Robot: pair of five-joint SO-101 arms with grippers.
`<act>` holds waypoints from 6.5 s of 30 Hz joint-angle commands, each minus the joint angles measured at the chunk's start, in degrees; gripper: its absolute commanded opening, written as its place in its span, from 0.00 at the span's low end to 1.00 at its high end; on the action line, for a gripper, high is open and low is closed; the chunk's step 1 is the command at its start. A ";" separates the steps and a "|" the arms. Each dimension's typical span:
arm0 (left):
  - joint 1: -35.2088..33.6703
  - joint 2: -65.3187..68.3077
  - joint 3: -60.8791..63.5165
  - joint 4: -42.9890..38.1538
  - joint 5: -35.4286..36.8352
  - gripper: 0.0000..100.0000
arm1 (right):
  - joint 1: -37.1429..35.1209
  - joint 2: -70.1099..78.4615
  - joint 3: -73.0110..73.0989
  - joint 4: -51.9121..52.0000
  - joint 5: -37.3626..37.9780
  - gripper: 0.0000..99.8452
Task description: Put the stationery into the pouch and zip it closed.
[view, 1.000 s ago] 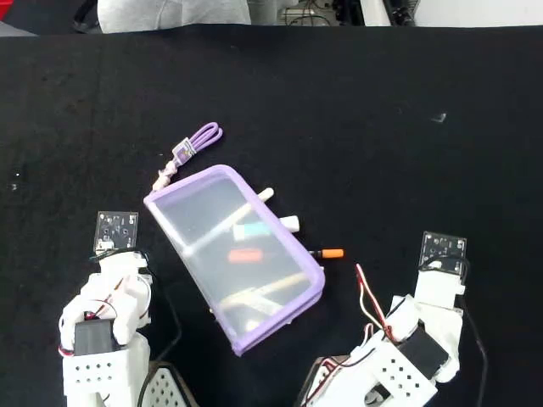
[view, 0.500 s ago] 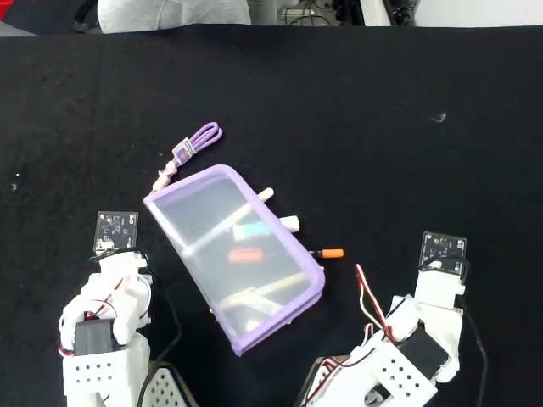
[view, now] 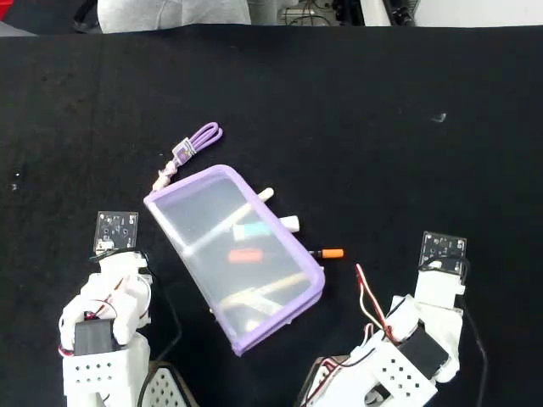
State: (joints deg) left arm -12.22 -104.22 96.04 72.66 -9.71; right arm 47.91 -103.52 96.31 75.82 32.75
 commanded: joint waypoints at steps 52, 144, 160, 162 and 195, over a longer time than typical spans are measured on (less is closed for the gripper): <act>0.57 -0.18 1.36 0.26 -0.44 0.03 | -60.40 88.48 -105.71 10.37 -37.80 0.16; 0.40 39.82 -20.09 -35.52 -0.44 0.03 | -43.34 72.75 -54.73 -10.90 -20.75 0.16; 7.87 103.47 -62.64 -26.11 -0.44 0.03 | -43.34 72.75 -52.35 -14.68 -20.40 0.16; 11.74 107.25 -66.86 -26.46 -0.35 0.03 | -43.25 72.75 -52.44 -14.77 -20.40 0.16; 36.35 131.87 -102.20 -24.26 -0.44 0.03 | -34.90 79.34 -57.54 -17.76 -20.31 0.16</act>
State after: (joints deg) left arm 28.22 29.05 -2.33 46.11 -10.95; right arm 12.13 -26.86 43.30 59.30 12.35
